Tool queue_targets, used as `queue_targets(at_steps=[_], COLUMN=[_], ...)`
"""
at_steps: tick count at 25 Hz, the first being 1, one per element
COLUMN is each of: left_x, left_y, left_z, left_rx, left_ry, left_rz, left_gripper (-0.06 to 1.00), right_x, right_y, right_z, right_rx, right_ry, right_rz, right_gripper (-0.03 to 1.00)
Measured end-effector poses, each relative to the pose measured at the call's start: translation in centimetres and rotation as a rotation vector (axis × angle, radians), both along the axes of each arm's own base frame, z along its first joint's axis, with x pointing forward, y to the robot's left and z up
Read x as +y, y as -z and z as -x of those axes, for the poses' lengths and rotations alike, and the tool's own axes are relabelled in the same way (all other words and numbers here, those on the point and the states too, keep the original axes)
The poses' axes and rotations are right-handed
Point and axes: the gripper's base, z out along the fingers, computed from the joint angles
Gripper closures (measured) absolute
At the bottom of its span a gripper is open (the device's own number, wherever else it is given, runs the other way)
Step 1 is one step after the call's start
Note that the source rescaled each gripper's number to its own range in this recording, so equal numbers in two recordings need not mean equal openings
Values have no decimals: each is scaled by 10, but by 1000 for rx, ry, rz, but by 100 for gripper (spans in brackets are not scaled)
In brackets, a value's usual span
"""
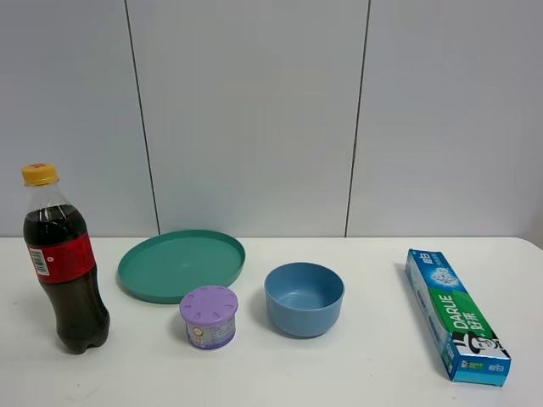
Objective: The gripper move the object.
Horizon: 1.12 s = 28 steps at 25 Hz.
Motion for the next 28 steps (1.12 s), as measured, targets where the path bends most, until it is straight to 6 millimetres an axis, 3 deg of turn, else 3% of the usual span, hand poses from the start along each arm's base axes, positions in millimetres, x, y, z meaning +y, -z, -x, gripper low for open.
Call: queue_targets(at_steps=[28], left_x=[0], left_y=[0], left_z=[0], left_rx=[0], left_ry=[0], left_rz=[0], left_gripper=[-6], right_x=[0], right_y=[0], right_z=[0], right_rx=[0], right_ry=[-55], right_rz=[3], right_gripper=[37])
